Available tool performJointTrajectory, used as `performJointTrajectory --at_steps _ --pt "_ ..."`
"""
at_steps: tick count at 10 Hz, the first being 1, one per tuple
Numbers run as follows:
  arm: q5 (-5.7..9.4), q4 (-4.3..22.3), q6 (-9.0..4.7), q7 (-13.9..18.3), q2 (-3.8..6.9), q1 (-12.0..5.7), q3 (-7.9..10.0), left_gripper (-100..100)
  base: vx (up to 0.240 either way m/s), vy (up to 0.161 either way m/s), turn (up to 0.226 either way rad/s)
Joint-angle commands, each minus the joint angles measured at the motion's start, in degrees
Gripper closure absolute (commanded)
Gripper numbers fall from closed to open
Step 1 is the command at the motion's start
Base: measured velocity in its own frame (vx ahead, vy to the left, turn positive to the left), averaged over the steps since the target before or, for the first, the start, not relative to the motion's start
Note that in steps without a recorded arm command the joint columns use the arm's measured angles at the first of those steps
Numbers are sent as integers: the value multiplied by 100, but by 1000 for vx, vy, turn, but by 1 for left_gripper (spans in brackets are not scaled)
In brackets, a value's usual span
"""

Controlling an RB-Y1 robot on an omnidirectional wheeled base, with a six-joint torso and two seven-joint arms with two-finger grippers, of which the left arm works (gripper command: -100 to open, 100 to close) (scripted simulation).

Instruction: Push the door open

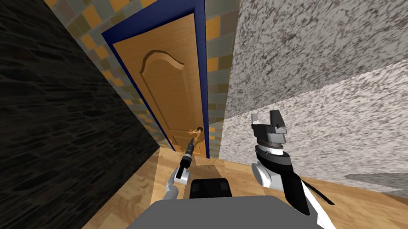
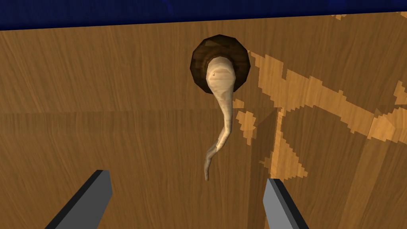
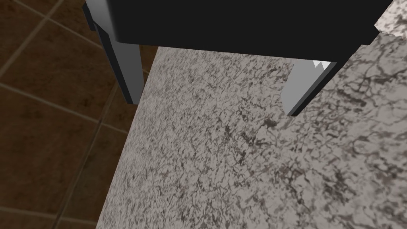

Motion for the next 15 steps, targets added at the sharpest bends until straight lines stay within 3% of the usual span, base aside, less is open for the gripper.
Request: performJointTrajectory --at_steps 1,2,3,5,7,8,13,14,15 --pt "-17 158 -12 -16 -18 -47 -41 -100 52 106 -57" --pt "-26 285 -29 -24 -28 -92 -65 -100 53 89 -47" --pt "-19 244 -31 -23 -29 -85 -44 -100 25 40 -14" --pt "106 480 -109 -92 23 -215 298 -100 101 -18 -306" --pt "178 604 -149 -130 44 -285 496 -100 124 -12 -210" --pt "254 735 -192 -170 61 -359 704 -100 162 -19 -319" --pt "441 1060 -297 -269 79 -542 1219 -100 106 -8 -207" --pt "416 989 -262 -256 78 -504 1151 -100 38 0 -36" --pt "416 989 -262 -256 78 -504 1151 100 -6 0 36"
